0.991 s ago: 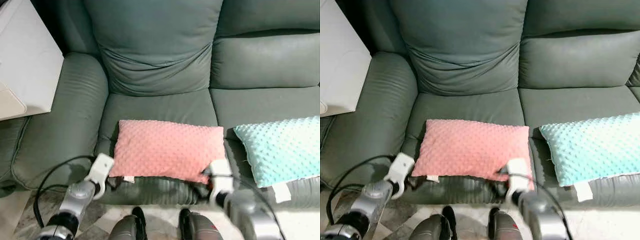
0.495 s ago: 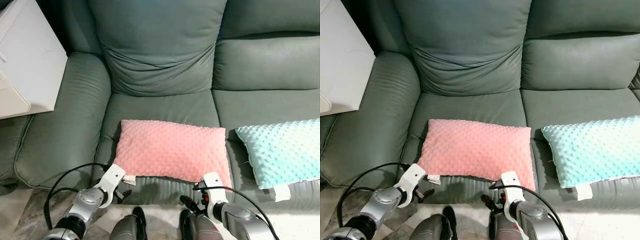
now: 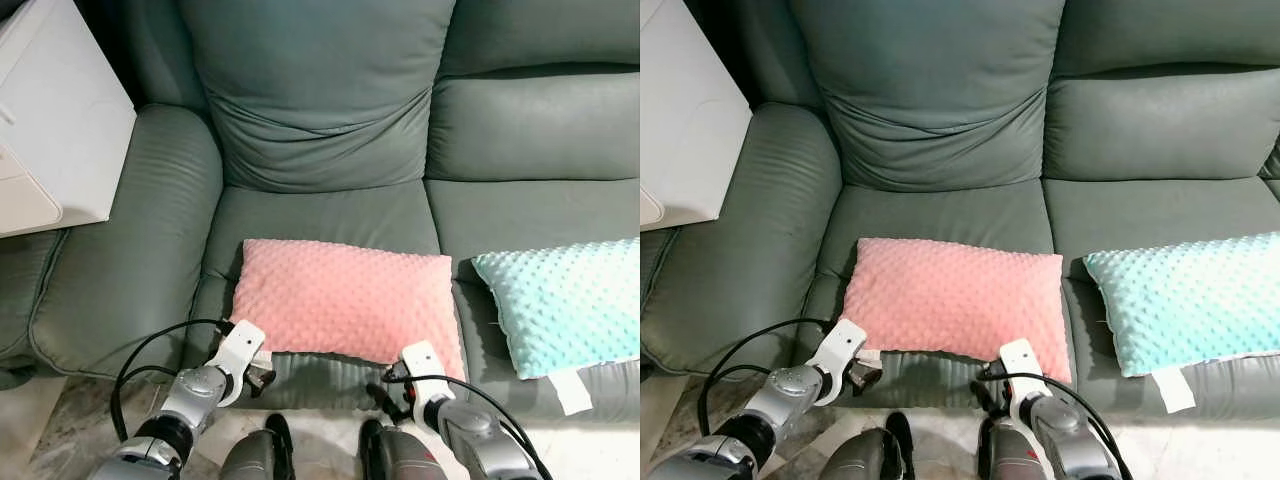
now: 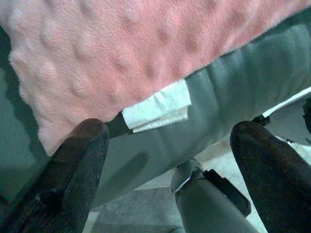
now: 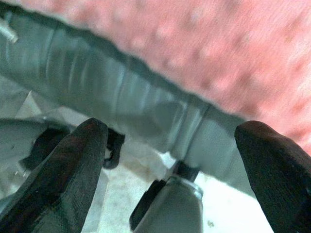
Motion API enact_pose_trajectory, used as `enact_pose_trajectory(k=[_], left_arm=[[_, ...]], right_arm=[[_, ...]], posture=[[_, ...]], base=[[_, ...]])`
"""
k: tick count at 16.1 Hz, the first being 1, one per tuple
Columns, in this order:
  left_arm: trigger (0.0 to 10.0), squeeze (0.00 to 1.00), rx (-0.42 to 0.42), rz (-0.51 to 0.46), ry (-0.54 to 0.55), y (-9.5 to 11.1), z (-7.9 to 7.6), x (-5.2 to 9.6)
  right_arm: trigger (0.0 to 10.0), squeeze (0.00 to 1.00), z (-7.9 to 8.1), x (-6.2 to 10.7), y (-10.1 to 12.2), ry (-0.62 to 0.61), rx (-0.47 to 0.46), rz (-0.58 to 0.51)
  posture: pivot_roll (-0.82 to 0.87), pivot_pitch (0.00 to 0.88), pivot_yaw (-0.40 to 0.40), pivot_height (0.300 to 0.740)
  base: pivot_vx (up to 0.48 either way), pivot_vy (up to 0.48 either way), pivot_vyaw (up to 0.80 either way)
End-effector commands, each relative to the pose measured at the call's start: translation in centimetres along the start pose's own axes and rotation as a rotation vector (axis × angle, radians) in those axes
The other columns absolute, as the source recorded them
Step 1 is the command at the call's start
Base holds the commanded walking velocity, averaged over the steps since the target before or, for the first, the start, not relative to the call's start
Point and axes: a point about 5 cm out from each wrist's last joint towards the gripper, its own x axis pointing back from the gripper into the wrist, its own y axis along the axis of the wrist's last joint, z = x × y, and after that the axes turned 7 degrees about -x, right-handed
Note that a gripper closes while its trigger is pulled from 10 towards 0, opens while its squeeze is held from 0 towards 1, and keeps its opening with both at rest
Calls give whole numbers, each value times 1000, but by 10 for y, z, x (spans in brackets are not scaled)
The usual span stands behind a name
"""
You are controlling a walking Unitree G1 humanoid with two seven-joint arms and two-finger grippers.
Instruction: Move the pillow to the sofa
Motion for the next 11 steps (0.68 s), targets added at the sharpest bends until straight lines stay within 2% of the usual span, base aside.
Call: enact_pose_trajectory(k=[1,2,5,8,11], left_arm=[[10000,0,42,58,-2,-15,-4,1],[10000,0,40,64,-2,-16,-5,1],[10000,0,55,70,0,-18,-6,1],[10000,0,111,74,24,-20,-4,1],[10000,0,131,65,38,-17,-5,0]], right_arm=[[10000,0,2,-1,-14,-14,-22,33],[10000,0,1,-4,-16,-31,7,23],[10000,0,-6,-5,-16,-93,15,3],[10000,0,-13,-3,-21,-135,22,9],[10000,0,-19,-4,-19,-174,43,-16]], posture=[[-23,322,90,740],[-20,321,90,740],[-12,319,94,740],[-13,321,97,740],[-8,322,96,740]], base=[[0,0,0],[0,0,0],[0,0,0],[0,0,0],[0,0,0]])
